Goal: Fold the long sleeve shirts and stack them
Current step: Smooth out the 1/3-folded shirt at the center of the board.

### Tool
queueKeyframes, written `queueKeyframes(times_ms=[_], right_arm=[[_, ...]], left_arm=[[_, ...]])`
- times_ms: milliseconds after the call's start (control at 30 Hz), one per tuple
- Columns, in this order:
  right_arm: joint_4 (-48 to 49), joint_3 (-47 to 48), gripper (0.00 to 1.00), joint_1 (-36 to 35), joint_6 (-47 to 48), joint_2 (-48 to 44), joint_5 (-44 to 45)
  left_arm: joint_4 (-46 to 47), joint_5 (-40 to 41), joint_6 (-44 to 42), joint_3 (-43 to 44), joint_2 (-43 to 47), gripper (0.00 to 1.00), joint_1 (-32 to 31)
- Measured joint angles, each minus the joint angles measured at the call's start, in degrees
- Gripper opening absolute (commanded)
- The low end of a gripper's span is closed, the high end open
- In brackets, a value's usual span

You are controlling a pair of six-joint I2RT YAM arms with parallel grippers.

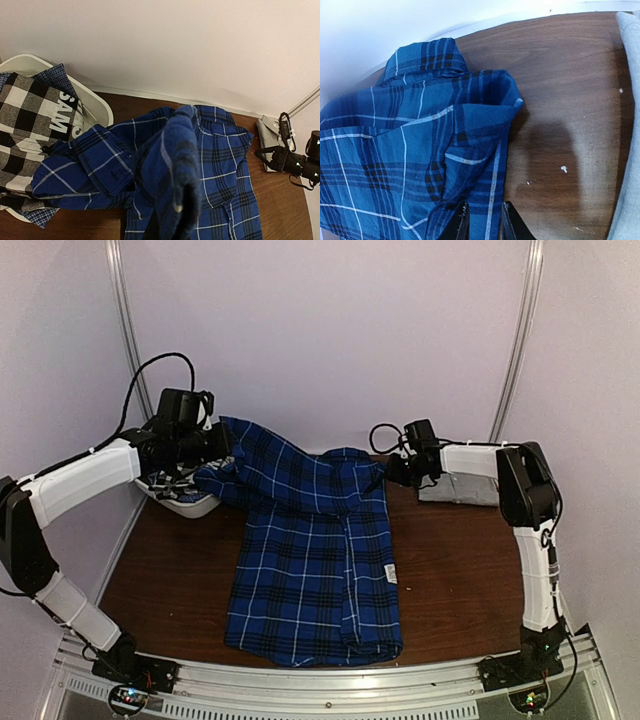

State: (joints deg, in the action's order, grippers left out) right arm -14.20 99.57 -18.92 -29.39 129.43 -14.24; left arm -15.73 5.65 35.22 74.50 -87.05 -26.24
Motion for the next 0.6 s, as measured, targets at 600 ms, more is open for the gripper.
queueKeyframes(times_ms=[600], right_arm=[[-2.8,21.6,0.36,0.9,1.0,16.1,-5.4]], left_arm=[[1.6,4.9,2.7,-4.3,5.0,0.00,-5.6]])
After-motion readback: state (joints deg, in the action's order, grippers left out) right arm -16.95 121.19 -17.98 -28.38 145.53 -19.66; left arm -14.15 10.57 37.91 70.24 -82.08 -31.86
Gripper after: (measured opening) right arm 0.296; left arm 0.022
